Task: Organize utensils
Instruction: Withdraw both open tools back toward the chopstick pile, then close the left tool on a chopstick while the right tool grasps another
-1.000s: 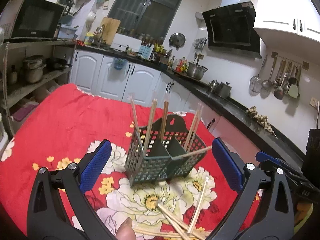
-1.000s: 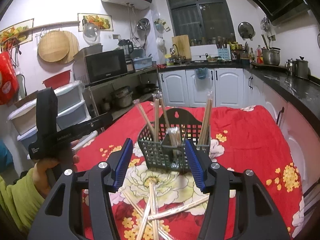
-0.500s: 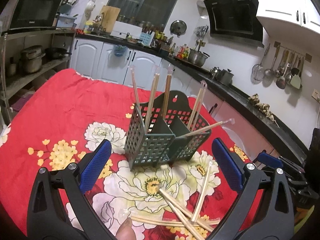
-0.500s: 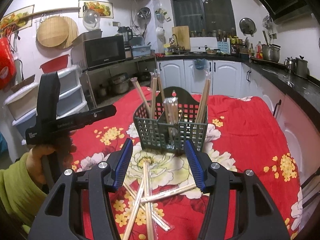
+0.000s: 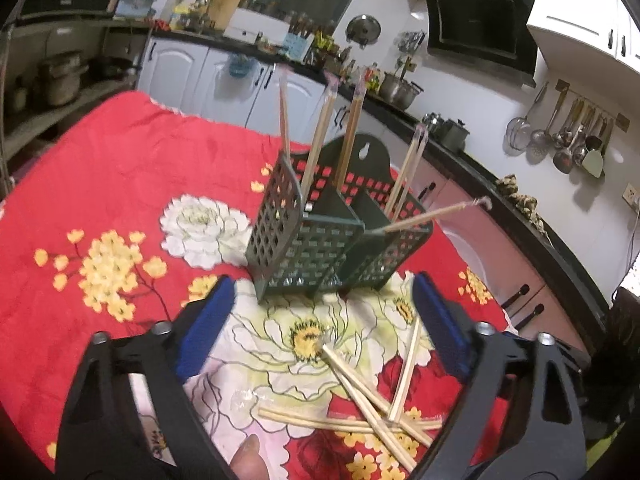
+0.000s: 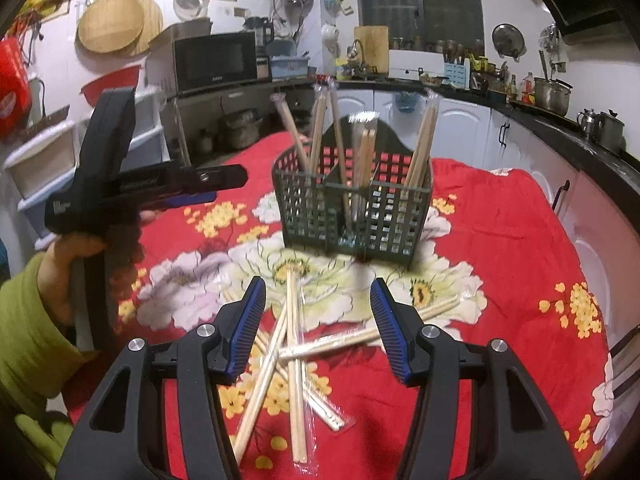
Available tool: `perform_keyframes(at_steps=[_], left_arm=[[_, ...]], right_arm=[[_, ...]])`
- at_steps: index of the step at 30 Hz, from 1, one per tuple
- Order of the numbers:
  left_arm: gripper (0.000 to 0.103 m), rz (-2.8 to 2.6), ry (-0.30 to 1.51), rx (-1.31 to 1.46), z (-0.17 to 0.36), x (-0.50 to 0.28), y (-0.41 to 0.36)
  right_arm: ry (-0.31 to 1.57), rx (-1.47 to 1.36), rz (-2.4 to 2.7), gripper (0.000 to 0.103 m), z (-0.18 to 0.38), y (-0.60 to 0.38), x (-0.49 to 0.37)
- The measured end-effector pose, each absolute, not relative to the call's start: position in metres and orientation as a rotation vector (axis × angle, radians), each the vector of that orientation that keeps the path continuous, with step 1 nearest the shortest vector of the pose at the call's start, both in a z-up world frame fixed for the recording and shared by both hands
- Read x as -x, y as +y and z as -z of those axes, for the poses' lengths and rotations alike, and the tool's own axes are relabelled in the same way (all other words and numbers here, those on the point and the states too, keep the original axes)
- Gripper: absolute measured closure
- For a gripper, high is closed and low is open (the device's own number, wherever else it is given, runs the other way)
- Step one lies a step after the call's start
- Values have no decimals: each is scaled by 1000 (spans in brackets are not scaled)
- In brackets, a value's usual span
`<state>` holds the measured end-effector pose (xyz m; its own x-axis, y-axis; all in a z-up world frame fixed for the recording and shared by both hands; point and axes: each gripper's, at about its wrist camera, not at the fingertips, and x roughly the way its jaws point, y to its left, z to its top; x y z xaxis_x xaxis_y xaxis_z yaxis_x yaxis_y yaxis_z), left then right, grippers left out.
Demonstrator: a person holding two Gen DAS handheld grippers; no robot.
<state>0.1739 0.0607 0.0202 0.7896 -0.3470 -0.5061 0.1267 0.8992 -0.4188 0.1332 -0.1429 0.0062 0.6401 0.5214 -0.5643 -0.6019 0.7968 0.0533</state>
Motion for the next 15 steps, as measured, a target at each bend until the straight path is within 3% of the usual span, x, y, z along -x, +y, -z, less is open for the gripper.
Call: perform_keyframes(at_steps=[6,10,15], left_arm=[[47,278,684,391,-2,-179,56],[49,284,720,402,8,-183,53],[55,293,764,419,18,-188,53]], right_arm=[[625,188,-645,51,11,-137,-130],[645,222,-653,51,22,-131,-128],[664,282,-673,58,35,-119,-123]])
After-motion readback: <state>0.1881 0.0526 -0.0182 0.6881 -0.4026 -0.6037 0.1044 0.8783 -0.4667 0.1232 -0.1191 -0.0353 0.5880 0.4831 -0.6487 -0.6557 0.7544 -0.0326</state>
